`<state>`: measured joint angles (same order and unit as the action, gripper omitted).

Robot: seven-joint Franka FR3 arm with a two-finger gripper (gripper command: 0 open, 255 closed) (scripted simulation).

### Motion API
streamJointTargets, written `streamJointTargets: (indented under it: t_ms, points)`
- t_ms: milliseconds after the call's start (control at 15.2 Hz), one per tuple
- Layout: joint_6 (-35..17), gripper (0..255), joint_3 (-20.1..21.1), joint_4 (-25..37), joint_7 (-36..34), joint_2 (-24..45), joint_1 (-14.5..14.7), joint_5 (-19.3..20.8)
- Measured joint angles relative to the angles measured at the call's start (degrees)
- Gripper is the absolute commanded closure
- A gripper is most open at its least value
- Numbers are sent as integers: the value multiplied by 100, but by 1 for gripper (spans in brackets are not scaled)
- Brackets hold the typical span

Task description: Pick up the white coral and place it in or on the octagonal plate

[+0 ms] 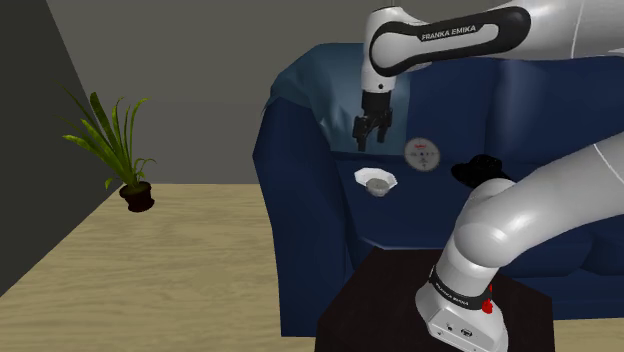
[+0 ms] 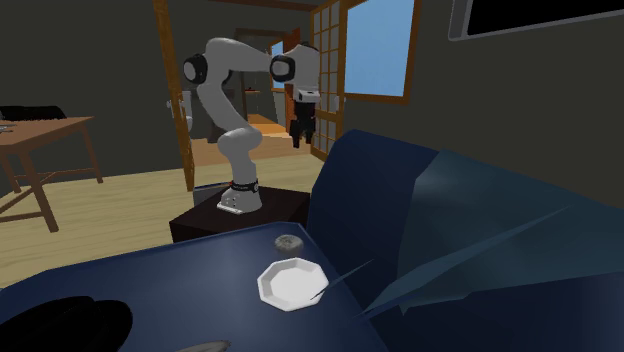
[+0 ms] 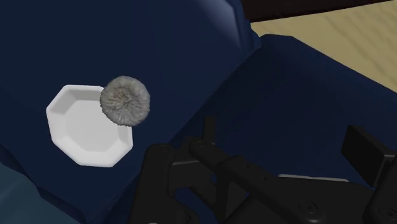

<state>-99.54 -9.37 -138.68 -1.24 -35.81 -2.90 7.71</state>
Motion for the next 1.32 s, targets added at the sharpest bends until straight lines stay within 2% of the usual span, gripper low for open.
streamJointTargets:
  t_ms: [396,726,990,1320]
  points:
    - [-895,0,-634,21,559,917,-155,70]
    - [-1551,0,-1115,267,1080,1852,-210,-97]
    - [-2076,0,-1460,531,1588,2721,-248,-423]
    - [-2535,0,-1746,1060,2369,3902,-393,-1086]
